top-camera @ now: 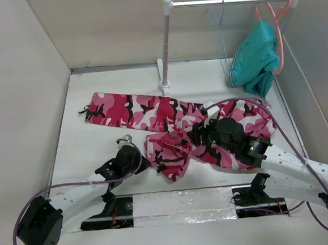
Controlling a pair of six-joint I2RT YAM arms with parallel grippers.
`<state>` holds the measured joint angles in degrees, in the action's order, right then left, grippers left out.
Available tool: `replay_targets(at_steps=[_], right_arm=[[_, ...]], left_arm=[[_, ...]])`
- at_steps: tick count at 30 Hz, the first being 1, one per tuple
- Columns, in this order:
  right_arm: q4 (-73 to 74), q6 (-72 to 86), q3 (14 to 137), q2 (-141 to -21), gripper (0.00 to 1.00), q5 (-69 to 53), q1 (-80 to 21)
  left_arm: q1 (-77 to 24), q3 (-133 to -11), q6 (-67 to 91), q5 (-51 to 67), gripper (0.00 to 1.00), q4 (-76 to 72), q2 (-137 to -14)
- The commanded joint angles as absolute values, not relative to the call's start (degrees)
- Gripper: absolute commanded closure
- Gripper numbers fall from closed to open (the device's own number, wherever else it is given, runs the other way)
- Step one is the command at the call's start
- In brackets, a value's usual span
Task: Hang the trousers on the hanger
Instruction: Flatten out the trousers at the center of the board.
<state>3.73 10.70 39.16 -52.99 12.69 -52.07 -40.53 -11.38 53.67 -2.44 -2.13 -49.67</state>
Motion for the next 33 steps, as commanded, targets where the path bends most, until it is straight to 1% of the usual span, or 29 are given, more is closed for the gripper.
replay_targets(at_steps=[1, 3, 4, 6, 7, 8, 9, 10, 12, 17, 19, 21, 24, 27, 28, 30, 33], right_arm=[[3.25, 10.28, 38.76, -52.74, 0.41, 11.43, -51.59], [3.25, 10.11, 38.41, -52.47, 0.41, 11.25, -50.98], [3.34, 10.11, 38.41, -52.21, 0.41, 11.08, -50.98], [3.43, 9.85, 38.41, -51.77, 0.41, 10.46, -50.37], [3.51, 9.76, 38.32, -51.33, 0.39, 10.2, -50.36], [3.69, 9.58, 38.32, -50.98, 0.36, 9.67, -49.84], [3.78, 9.41, 38.06, -50.54, 0.31, 9.58, -49.83], [3.69, 9.4, 37.97, -50.28, 0.3, 9.32, -49.83], [4.13, 9.06, 37.88, -49.57, 0.28, 8.71, -49.83], [8.79, 7.82, 38.06, -46.76, 0.28, 8.17, -49.31], [8.18, 7.21, 37.36, -45.36, 0.28, 7.65, -49.31], [7.65, 7.21, 36.57, -44.3, 0.28, 6.6, -49.31], [8.17, 6.94, 36.21, -43.42, 0.28, 5.37, -49.31], [8.7, 6.86, 36.12, -42.54, 0.28, 5.27, -49.31], [8.53, 6.59, 36.04, -41.93, 0.28, 5.27, -49.31], [7.91, 6.5, 35.95, -41.75, 0.28, 5.54, -49.31], [6.95, 6.42, 36.12, -42.45, 0.27, 5.1, -49.31]], left_arm=[[-41.04, -14.49, 53.09, -4.91, 0.98, 1.73, -48.87], [-41.04, -17.04, 51.42, -6.32, 1.0, 5.34, -46.24], [-41.04, -20.88, 50.63, -8.76, 1.0, 10.41, -45.45], [-41.04, -25.47, 48.27, -12.37, 1.0, 15.88, -43.87], [-41.04, -29.75, 48.08, -16.66, 1.0, 19.65, -43.6], [-41.04, -31.45, 47.12, -18.18, 1.0, 19.86, -43.42], [-39.74, -33.29, 46.76, -19.59, 1.0, 20.65, -43.85], [-35.81, -37.49, 45.97, -20.03, 1.0, 21.35, -44.21], [-31.92, -41.38, 43.96, -18.9, 1.0, 20.74, -44.47], [-19.19, -57.98, 35.36, -23.11, 1.0, 27.14, -46.14], [-16.97, -64.21, 32.88, -24.69, 1.0, 29.61, -47.98], [-15.56, -67.66, 29.99, -26.27, 1.0, 33.82, -49.74], [-15.56, -76.08, 27.17, -31.96, 1.0, 40.67, -50.27], [-15.56, -80.41, 23.92, -36.46, 1.0, 44.46, -50.27], [-15.56, -82.6, 23.3, -41.78, 1.0, 47.87, -50.71], [-15.56, -82.1, 22.68, -48.22, 1.0, 49.74, -51.68], [-15.56, -77.79, 23.28, -52.46, 0.99, 48.17, -50.62]])
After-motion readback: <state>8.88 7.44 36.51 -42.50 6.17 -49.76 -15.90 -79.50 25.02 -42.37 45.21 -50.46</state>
